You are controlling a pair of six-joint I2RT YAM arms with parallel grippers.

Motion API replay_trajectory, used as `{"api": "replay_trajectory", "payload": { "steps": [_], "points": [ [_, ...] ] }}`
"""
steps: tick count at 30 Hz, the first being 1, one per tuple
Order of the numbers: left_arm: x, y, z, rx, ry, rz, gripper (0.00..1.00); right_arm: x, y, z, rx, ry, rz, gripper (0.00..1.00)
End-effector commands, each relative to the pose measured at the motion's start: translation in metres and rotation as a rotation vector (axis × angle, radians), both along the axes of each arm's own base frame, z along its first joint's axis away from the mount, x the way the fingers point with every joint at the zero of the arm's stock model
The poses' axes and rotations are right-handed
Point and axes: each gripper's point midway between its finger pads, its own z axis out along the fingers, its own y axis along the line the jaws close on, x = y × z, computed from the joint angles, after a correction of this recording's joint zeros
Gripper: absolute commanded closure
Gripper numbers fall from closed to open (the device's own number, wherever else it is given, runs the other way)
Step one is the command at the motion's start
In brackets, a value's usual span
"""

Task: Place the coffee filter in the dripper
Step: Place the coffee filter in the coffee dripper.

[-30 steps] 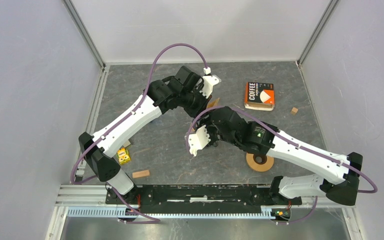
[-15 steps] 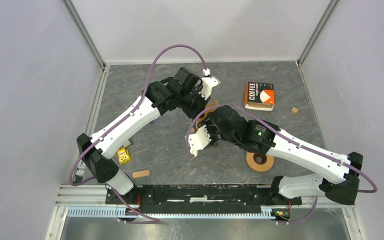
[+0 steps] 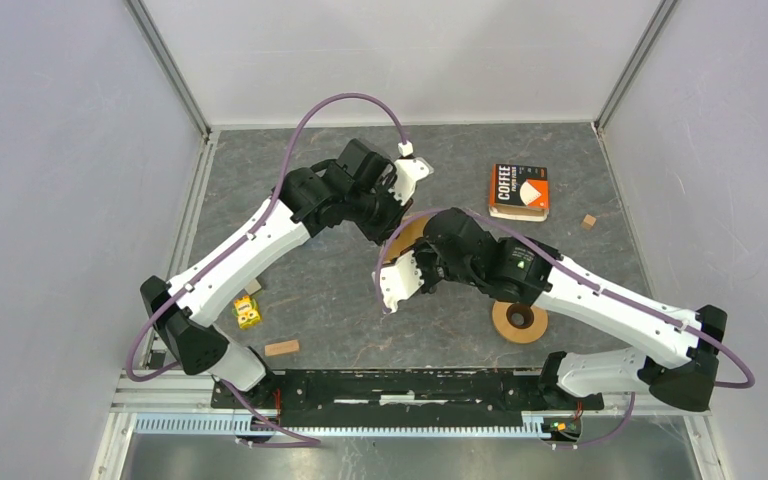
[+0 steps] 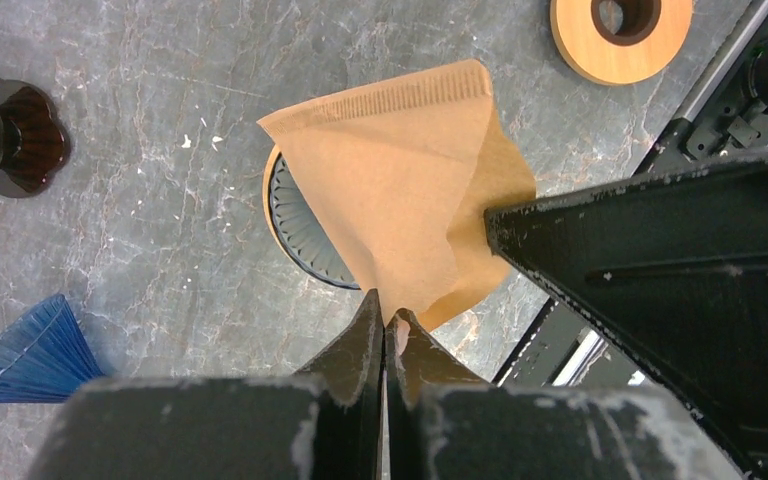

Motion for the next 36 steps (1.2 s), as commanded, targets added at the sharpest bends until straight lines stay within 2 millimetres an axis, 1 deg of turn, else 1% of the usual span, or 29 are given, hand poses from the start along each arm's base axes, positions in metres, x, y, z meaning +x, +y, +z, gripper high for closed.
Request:
{"api": "replay_trajectory", "payload": {
  "steps": [1, 8, 13, 16, 19, 20, 22, 24, 29, 33, 36],
  "points": [
    [-0.009, 0.007, 0.003, 0.015, -0.009, -0.05, 0.98, -0.002, 0.002, 0.009, 0.078, 0.028, 0.013, 1.0],
    [-0.014, 0.012, 0.001, 0.032, -0.002, -0.06, 0.98, -0.002, 0.0, 0.005, 0.081, 0.039, 0.018, 1.0],
    [-0.015, 0.014, -0.002, 0.054, 0.013, -0.066, 0.98, -0.001, -0.006, 0.011, 0.075, 0.018, 0.011, 1.0],
    [-0.014, 0.012, 0.002, 0.044, 0.01, -0.064, 0.98, -0.001, -0.008, 0.012, 0.089, 0.016, -0.002, 0.99],
    [-0.009, 0.007, 0.009, 0.027, 0.006, -0.052, 0.98, 0.002, -0.005, 0.016, 0.159, 0.031, -0.051, 0.95],
    [-0.007, 0.005, 0.01, 0.024, 0.004, -0.047, 0.98, 0.004, -0.005, 0.019, 0.19, 0.038, -0.071, 0.92],
    [-0.002, 0.001, 0.013, 0.02, -0.002, -0.032, 0.98, 0.011, -0.007, 0.028, 0.273, 0.058, -0.108, 0.88],
    [0.005, -0.001, 0.014, 0.023, -0.014, -0.01, 0.98, 0.018, -0.011, 0.039, 0.387, 0.096, -0.148, 0.83],
    [0.022, -0.009, 0.018, 0.002, -0.057, 0.038, 0.98, 0.03, -0.025, 0.074, 0.672, 0.171, -0.223, 0.72],
    [0.033, -0.017, 0.023, -0.032, -0.073, 0.075, 0.98, 0.037, -0.032, 0.094, 0.802, 0.223, -0.285, 0.65],
    [0.04, -0.022, 0.027, -0.055, -0.078, 0.108, 0.98, 0.041, -0.033, 0.104, 0.864, 0.269, -0.313, 0.62]
  ]
}}
